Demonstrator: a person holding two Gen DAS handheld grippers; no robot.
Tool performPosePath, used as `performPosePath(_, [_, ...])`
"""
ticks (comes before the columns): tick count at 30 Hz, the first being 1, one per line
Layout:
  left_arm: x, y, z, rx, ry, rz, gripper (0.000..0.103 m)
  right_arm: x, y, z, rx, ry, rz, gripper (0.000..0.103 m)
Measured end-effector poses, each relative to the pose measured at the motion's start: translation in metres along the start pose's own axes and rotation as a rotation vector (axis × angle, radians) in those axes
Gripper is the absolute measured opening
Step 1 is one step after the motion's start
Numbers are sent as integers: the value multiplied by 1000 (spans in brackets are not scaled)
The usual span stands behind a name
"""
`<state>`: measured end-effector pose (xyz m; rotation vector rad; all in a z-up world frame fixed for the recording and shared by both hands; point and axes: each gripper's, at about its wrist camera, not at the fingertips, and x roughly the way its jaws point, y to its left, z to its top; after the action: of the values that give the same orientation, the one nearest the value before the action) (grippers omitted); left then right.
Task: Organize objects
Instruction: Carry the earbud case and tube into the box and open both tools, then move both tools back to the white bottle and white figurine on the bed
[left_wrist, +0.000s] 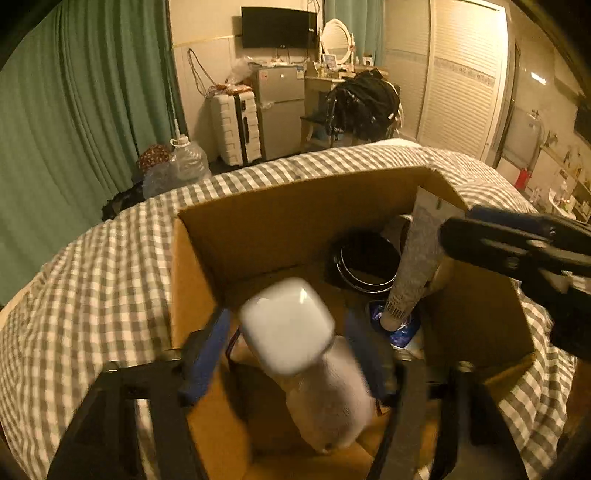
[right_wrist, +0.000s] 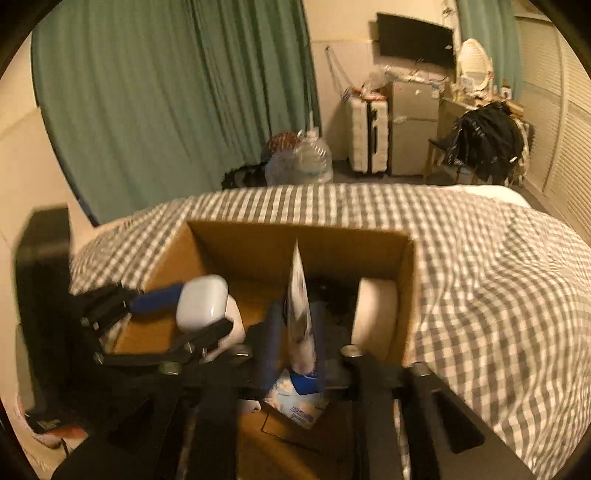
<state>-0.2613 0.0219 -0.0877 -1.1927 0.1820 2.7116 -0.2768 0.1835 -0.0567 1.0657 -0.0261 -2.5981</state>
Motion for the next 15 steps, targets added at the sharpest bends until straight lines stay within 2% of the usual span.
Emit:
performPosePath(1, [-7, 0, 0, -4, -13, 2, 85, -9, -3, 0, 16, -22, -14, 53])
performPosePath(6, [-60, 2, 1, -53, -69, -14, 94, -52, -3, 1, 45, -71, -54, 55])
performPosePath(8, [-88, 0, -1, -65, -103, -14, 96, -77, 3, 0, 39, -93, -77, 65])
performPosePath(15, [-169, 8, -12, -69, -190, 18, 99, -172, 43, -3, -36, -203, -119, 73])
